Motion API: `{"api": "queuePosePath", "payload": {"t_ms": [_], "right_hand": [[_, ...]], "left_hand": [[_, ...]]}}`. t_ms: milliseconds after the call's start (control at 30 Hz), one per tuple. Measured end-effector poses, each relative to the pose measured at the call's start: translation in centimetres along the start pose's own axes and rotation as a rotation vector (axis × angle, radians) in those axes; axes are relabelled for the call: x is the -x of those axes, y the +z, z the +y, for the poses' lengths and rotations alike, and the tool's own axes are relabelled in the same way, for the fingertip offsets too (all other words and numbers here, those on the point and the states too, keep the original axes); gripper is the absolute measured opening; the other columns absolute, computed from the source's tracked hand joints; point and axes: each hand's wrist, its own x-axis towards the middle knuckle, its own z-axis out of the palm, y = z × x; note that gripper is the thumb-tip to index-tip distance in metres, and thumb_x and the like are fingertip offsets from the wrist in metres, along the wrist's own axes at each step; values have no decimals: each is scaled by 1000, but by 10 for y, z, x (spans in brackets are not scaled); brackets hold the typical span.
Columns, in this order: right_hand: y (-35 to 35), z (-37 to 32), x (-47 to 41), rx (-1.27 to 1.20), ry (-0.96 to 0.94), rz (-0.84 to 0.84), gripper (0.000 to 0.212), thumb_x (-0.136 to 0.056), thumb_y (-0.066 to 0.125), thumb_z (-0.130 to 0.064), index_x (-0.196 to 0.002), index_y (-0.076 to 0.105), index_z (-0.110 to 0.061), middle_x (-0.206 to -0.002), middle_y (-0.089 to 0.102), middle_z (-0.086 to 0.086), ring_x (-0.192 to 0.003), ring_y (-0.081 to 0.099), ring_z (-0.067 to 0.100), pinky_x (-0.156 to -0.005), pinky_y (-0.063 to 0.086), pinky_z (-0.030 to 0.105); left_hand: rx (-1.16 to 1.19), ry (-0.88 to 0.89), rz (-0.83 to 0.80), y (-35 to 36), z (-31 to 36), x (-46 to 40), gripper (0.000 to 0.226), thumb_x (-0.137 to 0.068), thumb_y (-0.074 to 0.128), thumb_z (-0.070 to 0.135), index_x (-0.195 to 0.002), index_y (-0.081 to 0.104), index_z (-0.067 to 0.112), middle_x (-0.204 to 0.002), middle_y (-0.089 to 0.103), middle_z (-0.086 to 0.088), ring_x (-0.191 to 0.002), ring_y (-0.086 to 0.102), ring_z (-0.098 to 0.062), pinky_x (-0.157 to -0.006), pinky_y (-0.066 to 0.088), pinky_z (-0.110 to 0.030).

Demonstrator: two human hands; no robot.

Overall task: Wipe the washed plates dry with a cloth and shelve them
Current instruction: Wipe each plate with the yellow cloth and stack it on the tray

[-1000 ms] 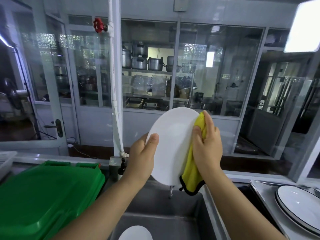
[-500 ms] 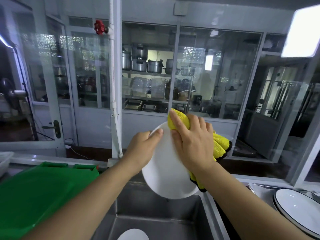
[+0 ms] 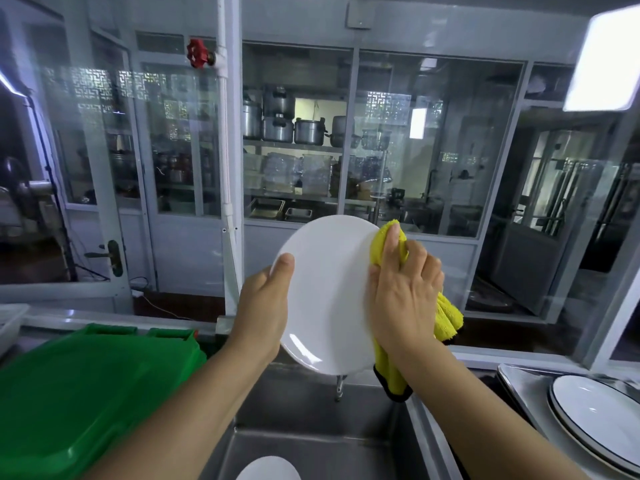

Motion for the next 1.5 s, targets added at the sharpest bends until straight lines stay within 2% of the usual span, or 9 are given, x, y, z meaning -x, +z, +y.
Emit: {"api": "queuePosePath", "payload": {"t_ms": [200,367,567,767,900,1067,1200,1333,1500], "right_hand": [[1,-25,-7,-150,-190,20,59,-91,38,-30,-145,35,-5,-119,34,9,-91,33,28,-80,26,39],[-2,-40,22,-173,-480,-19,55,-90,50,-29,-142,39,-16,-117,39,4,-93,40,30,-73,38,41],[4,-3,50,-182,-757,-94,53,-91,49,-23,-143,38,-27,-120,43,0,-96,46,29,-78,40,40],[7,20,31,-112,-480,8,62,-78,62,-17,-136,41,-22,-115,43,4,-94,42,30,-77,37,42],[2,-5,39,-169,-353,-5,52,-85,47,-25,-137,45,-16,-114,43,5,-90,41,30,-74,32,40],[-6,-44,65,-313,-430,-78,53,-86,46,-25,-139,43,-20,-116,45,0,-90,44,27,-72,32,37],[-5,-43,72,-321,-497,-15,50,-87,51,-25,-137,46,-25,-114,48,-1,-89,49,27,-71,37,37],[3,-18,76,-263,-640,68,47,-86,61,-21,-132,50,-29,-109,54,0,-86,49,27,-71,37,37],[14,40,69,-172,-671,6,46,-88,50,-18,-133,48,-26,-115,47,1,-96,45,27,-80,31,38]], "left_hand": [[-49,-10,19,10,1,-1,50,-94,43,54,-79,68,13,-85,72,-11,-85,67,-29,-80,53,-41],[69,-78,58,9,11,-12,47,-94,44,52,-71,68,18,-67,70,-3,-71,68,-25,-64,55,-33],[120,-47,40,-3,15,-16,40,-94,45,49,-79,67,20,-70,73,6,-81,68,-23,-74,54,-35],[135,-24,59,-8,19,-13,35,-96,41,49,-82,65,27,-85,71,5,-82,66,-16,-66,52,-28],[216,-68,90,-1,18,-13,34,-96,40,51,-87,63,28,-93,70,2,-88,65,-21,-77,53,-34],[338,-116,105,15,12,-13,37,-95,45,47,-89,68,19,-85,75,-2,-85,69,-24,-73,56,-35],[324,-152,117,14,5,-14,41,-93,44,54,-97,68,20,-95,74,-4,-91,69,-25,-84,56,-42],[316,-170,140,8,3,-13,38,-94,44,54,-90,66,23,-97,72,-4,-88,68,-24,-80,55,-39],[203,-101,149,-7,8,-13,34,-96,43,48,-81,63,25,-85,70,2,-86,65,-23,-79,54,-38]]}}
